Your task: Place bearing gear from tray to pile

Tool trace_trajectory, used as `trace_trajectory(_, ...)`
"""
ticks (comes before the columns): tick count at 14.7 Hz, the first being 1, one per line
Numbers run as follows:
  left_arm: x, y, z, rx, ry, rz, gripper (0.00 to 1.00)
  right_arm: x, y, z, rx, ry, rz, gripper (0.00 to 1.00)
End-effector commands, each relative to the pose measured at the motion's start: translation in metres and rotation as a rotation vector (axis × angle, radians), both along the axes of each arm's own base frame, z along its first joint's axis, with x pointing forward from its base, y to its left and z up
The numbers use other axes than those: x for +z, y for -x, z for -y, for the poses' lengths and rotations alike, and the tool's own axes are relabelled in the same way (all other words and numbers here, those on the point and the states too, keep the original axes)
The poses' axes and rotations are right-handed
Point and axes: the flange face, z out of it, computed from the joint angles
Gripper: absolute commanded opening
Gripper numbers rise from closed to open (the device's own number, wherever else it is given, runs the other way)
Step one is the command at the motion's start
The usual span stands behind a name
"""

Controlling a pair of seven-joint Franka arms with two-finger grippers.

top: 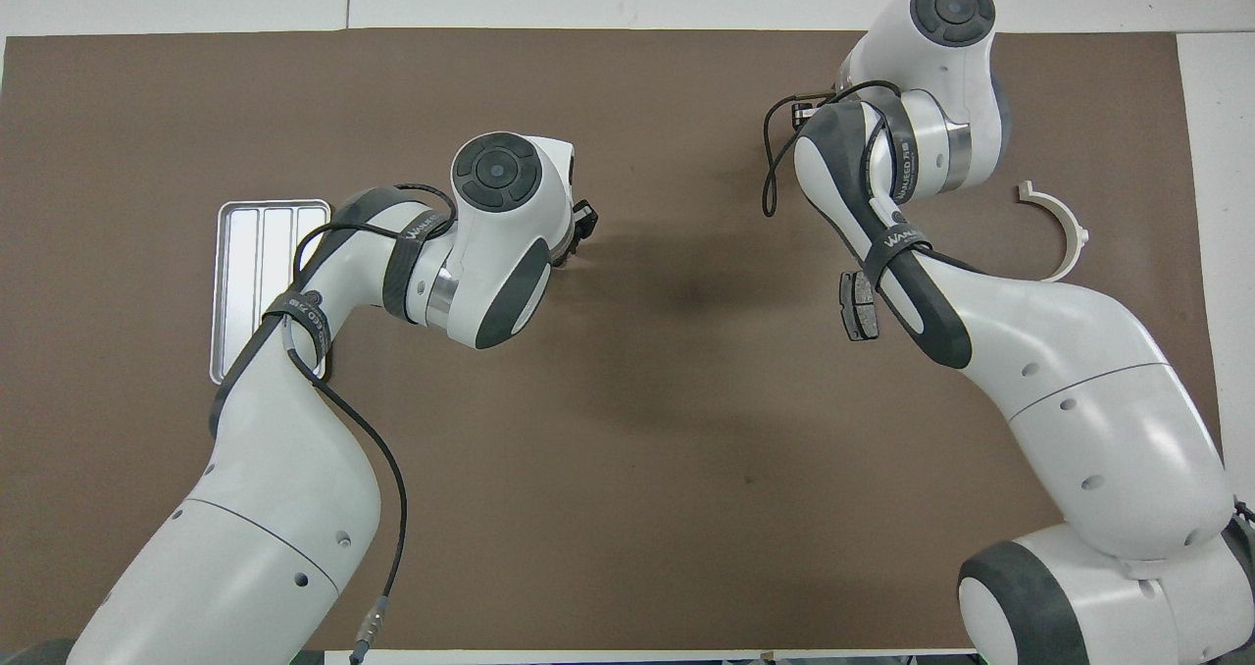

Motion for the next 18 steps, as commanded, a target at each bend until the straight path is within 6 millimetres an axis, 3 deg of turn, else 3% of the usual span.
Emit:
trace_trajectory(1,0.026,-0.025,-0.029,0.050,-0.002,0.032,1.00,0.006,0.002,0.000,0.023,0.003,-0.024,0.00)
trace_trajectory(5,0.031,-0.027,-0.028,0.050,0.003,0.042,1.00,0.019,0.010,-0.005,-0.003,0.016,-0.071,0.00)
trace_trajectory(7,0.030,-0.027,-0.029,0.052,0.002,0.040,1.00,0.050,0.020,-0.035,-0.047,0.017,-0.069,0.00)
trace_trajectory(10,0.029,-0.026,-0.028,0.051,0.002,0.037,1.00,0.084,0.026,-0.031,-0.094,0.012,-0.071,0.00)
trace_trajectory(12,0.028,-0.026,-0.030,0.051,0.002,0.037,1.00,0.087,0.020,0.013,-0.077,-0.010,-0.077,0.00)
trace_trajectory(15,0.028,-0.029,-0.035,0.058,0.002,0.038,1.00,0.101,0.022,0.060,-0.019,0.030,-0.105,0.00)
trace_trajectory(18,0.025,-0.027,-0.036,0.057,0.000,0.034,1.00,0.089,0.014,0.115,0.048,0.026,-0.092,0.00)
